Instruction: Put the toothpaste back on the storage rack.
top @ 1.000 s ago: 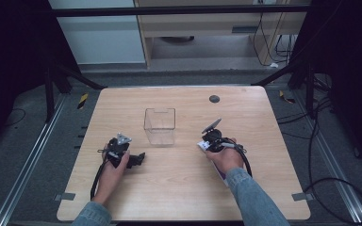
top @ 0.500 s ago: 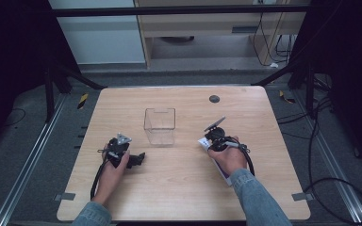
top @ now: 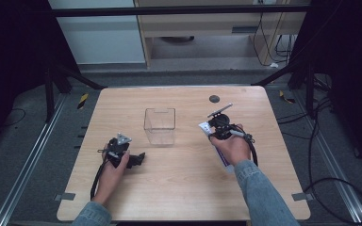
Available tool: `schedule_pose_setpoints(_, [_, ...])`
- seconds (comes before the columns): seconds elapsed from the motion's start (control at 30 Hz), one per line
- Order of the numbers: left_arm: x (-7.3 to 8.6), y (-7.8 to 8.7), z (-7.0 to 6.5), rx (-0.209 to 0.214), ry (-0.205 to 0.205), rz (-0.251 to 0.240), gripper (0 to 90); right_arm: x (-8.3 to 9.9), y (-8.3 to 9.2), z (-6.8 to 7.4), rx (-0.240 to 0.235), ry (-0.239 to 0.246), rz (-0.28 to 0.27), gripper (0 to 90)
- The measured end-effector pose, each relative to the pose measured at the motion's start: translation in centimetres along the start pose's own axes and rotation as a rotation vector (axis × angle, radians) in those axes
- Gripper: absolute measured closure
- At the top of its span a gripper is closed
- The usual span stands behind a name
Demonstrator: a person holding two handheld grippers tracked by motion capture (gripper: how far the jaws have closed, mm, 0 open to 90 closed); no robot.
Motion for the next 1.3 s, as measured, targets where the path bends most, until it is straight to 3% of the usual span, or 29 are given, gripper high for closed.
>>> schedule_pose_setpoints(0.63, [0.0, 0.0, 0.0, 0.000, 0.000, 0.000, 0.0, -3.2, 3.0, -1.0, -0.014, -0.031, -0.144, 80.2])
schedule_pose_setpoints(1.07, [0.0, 0.0, 0.0, -0.001, 0.003, -0.003, 0.0, -5.0, 4.0, -0.2, -0.027, -0.018, -0.215, 80.3])
schedule_pose_setpoints(1.3, [0.0, 0.0, 0.0, -0.001, 0.003, -0.003, 0.0, -6.6, 5.0, 0.4, -0.038, -0.019, -0.283, 80.4])
Point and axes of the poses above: each handheld gripper's, and its own axes: y roughly backward along the jaws, x roughly out of its underside, z roughly to its left, the point moved 6 cm from there along -y, roughly forward along the jaws, and after that the axes turned 1 degree about -y, right-handed, at the moved point
